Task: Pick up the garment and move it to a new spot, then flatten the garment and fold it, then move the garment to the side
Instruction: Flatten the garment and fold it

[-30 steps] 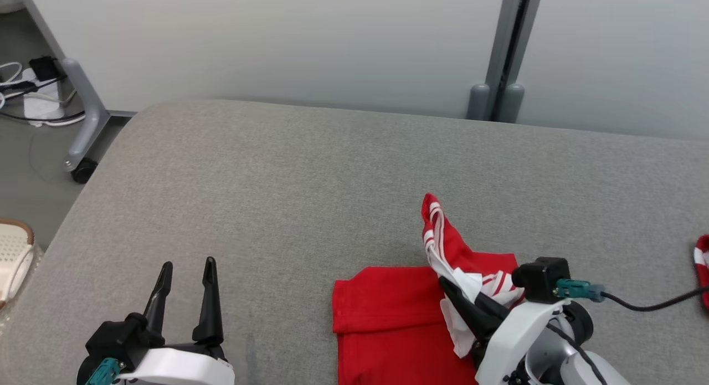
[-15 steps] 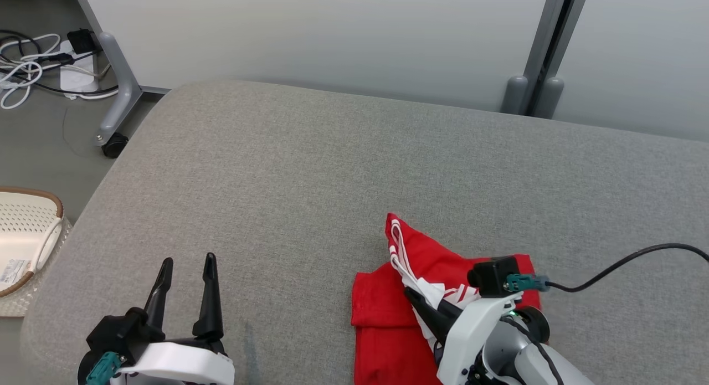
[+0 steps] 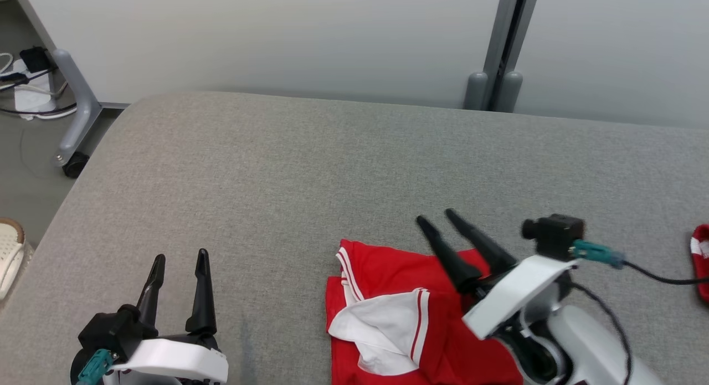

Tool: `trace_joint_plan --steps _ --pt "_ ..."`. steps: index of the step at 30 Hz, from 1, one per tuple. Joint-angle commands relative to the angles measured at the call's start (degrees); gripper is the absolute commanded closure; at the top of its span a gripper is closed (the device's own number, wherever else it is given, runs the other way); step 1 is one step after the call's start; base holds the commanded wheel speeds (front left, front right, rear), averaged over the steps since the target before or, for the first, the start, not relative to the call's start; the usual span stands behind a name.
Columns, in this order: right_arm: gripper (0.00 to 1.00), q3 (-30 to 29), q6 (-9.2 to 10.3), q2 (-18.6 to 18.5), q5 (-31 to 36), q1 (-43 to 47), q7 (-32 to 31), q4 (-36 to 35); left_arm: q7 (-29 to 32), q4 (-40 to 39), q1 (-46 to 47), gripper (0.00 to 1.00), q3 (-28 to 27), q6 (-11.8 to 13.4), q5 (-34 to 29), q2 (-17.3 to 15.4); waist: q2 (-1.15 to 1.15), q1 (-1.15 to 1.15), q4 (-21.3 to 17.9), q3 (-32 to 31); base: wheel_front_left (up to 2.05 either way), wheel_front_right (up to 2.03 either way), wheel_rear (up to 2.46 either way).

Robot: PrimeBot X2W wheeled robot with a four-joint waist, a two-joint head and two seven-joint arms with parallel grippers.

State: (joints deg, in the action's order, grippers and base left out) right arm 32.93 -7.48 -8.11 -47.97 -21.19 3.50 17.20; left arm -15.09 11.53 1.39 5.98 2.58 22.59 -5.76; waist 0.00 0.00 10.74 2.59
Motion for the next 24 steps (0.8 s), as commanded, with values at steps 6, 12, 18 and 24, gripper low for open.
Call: trace_joint_plan --steps 6,12,18,24 --pt "0.0 -8.5 -0.04 -6.8 1.2 3.3 2.6 -2.4 -0.1 -0.6 -0.9 0.0 -0.7 0.1 -0.6 0.0 0.0 0.0 -2.3 -1.0 0.0 0.0 0.0" --pt "0.0 -14.4 -0.04 -8.0 5.5 6.9 2.1 -1.4 -0.1 -0.8 -1.2 0.0 -0.9 -0.2 -0.7 0.2 0.0 0.0 -3.2 -1.1 0.0 0.0 0.0" --pt "0.0 -16.7 -0.04 -6.3 10.8 8.0 1.4 -1.0 -0.1 -0.9 -1.0 0.0 -0.8 -0.3 -0.9 0.1 0.0 0.0 -3.3 -1.3 0.0 0.0 0.0" --pt "1.0 -15.2 -0.03 -5.7 16.9 7.5 -0.9 3.3 -0.1 -1.1 -0.8 0.0 -0.5 -0.4 -1.0 0.2 0.0 0.0 -2.3 -1.3 0.0 0.0 0.0"
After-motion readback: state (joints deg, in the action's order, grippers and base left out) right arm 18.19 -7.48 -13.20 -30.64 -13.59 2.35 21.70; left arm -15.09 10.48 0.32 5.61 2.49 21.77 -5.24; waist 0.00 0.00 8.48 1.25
